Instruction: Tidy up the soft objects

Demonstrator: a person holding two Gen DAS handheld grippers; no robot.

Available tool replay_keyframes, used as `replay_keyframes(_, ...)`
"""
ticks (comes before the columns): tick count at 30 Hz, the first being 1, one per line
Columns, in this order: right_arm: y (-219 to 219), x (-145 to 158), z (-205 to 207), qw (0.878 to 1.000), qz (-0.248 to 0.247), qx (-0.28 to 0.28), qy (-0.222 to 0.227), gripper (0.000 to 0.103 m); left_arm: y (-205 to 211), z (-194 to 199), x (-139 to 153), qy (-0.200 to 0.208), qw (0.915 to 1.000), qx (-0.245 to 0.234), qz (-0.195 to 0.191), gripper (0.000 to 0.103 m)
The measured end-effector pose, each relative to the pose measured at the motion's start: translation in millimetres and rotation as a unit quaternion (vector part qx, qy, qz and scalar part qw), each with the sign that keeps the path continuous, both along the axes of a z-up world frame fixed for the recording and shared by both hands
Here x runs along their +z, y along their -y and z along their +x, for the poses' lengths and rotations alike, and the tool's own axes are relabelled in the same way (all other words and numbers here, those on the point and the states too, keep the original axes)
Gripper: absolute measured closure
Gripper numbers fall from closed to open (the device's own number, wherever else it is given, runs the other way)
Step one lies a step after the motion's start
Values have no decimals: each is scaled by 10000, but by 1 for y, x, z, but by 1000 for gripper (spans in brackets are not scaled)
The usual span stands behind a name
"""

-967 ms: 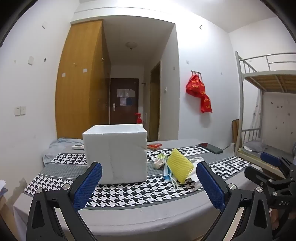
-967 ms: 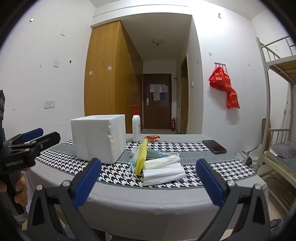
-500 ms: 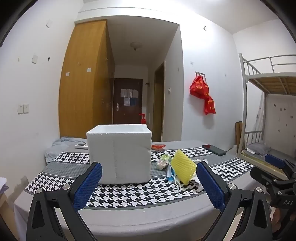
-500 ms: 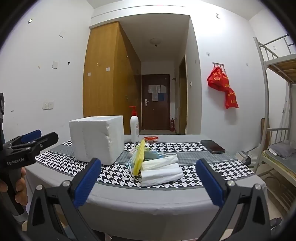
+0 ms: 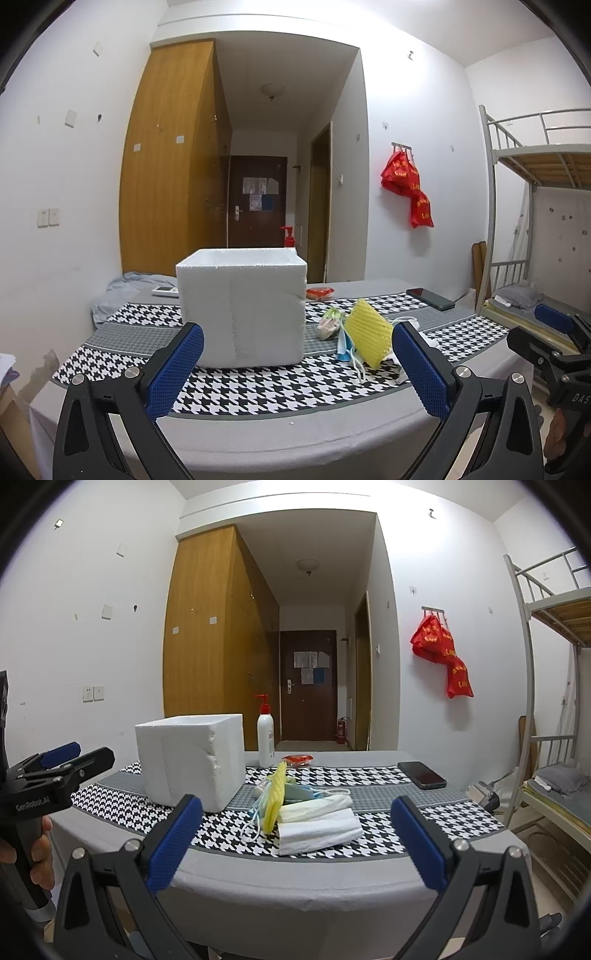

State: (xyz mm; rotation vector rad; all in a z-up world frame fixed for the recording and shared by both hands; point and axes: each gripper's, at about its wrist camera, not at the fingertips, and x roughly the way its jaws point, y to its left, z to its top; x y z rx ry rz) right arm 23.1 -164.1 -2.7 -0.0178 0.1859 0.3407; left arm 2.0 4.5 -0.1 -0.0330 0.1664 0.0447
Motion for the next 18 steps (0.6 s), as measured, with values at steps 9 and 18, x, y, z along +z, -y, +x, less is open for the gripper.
replay_keyframes(9,0,0,1,10000,-2,15,1,0,0,-1,2,14,10000,42,49,1)
replay_keyframes(18,1,-1,1,10000,22,-21,-14,0,-4,0,3,60,9999,130,-40,1)
